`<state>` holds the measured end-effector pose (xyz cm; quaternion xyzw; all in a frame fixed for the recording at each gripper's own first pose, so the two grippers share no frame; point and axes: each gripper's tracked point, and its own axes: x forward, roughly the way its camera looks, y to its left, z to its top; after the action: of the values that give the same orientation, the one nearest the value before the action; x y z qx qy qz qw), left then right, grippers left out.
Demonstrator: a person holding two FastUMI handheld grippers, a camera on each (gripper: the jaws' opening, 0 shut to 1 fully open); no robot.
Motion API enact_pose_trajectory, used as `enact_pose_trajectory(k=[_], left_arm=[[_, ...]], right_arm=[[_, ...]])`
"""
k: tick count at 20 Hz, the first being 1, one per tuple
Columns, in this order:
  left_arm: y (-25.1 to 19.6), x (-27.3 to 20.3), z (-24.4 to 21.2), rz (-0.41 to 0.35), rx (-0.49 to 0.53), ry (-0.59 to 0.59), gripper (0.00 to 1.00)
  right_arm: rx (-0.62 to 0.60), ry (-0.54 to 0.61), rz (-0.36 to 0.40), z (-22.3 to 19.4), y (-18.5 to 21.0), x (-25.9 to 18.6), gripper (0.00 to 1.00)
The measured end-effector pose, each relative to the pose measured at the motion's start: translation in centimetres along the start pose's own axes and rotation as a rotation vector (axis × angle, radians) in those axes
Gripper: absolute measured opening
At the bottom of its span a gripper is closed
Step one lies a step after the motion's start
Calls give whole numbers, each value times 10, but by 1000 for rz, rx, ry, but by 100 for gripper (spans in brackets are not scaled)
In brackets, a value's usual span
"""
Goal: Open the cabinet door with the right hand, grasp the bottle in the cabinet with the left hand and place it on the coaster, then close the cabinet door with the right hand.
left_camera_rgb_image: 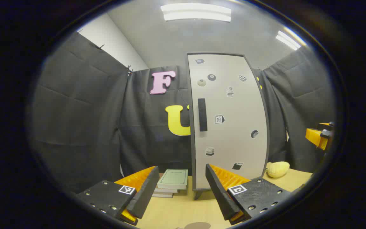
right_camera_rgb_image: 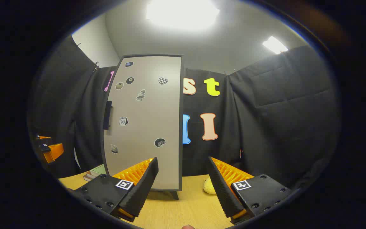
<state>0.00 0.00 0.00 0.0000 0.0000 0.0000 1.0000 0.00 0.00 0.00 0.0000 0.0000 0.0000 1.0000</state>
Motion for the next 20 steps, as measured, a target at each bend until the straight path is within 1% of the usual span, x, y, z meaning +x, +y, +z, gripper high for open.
enact_pose_trajectory(k=[1,2,3,15,20], left_arm=[[0,0,0,4,0,0,87],[0,0,0,6,0,2,90],[1,0,-1,11,2,2,87],[2,1,1,74,20,-20,88],[5,1,-2,109,34,-33,88]], right_arm=[[-2,0,2,0,0,2,98],[-5,1,7,0,1,4,98],[-6,2,11,0,3,5,98],[-6,-3,38,3,15,14,97],[6,-11,76,13,33,23,98]])
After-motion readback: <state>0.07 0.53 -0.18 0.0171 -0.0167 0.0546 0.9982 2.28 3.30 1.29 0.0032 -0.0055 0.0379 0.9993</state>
